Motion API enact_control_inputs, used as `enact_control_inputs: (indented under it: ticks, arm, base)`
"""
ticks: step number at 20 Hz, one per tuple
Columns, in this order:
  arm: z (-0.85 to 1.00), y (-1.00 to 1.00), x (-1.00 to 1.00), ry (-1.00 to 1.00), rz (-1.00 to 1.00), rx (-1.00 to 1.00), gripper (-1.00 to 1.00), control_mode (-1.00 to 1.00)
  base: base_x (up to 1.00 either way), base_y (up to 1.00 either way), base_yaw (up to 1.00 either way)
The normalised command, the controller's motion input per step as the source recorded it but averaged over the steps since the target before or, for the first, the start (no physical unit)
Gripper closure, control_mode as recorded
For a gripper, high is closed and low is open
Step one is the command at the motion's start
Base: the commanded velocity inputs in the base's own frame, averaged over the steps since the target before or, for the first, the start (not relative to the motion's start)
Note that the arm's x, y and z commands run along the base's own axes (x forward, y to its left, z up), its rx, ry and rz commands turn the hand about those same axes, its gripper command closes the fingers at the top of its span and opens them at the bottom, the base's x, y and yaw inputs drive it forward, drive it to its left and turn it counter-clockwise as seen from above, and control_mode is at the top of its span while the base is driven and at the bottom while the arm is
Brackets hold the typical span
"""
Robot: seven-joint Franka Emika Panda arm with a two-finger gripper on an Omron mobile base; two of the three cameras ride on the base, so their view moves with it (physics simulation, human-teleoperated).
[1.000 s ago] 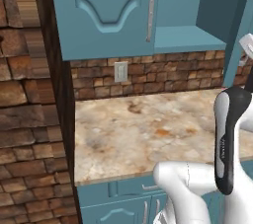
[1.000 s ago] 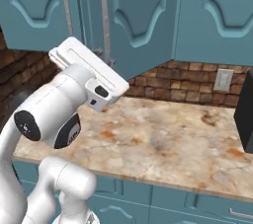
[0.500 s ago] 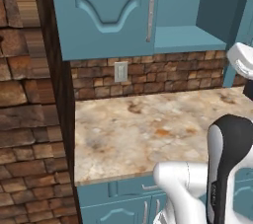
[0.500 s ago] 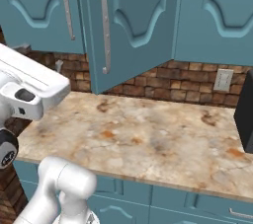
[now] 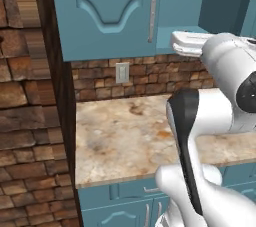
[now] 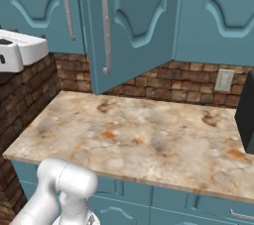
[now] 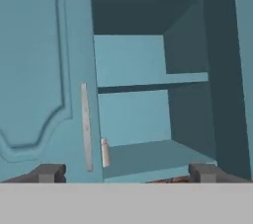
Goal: Move the mustard and shaker from the cabinet to the dining counter.
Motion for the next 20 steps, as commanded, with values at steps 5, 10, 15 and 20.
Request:
enact_control_inputs:
  ticks: [5, 10, 15, 20]
  arm:
    - [-0.01, -0.06, 1.00, 0.28, -0.13, 0.00, -1.00, -1.00]
    - [-0.08, -0.31, 1.00, 0.23, -0.15, 0.00, -1.00, -1.00]
    - [-0.08, -0.48, 0.86, 0.11, -0.24, 0.00, -1.00, -1.00]
    - [-0.13, -0.63, 0.33, 0.00, -0.33, -0.01, -1.00, -1.00]
  base:
    - [0.00, 0.00, 0.00]
    - [0.00, 0.00, 0.00]
    - [0.00, 0.00, 0.00]
    - [0.00, 0.00, 0.00]
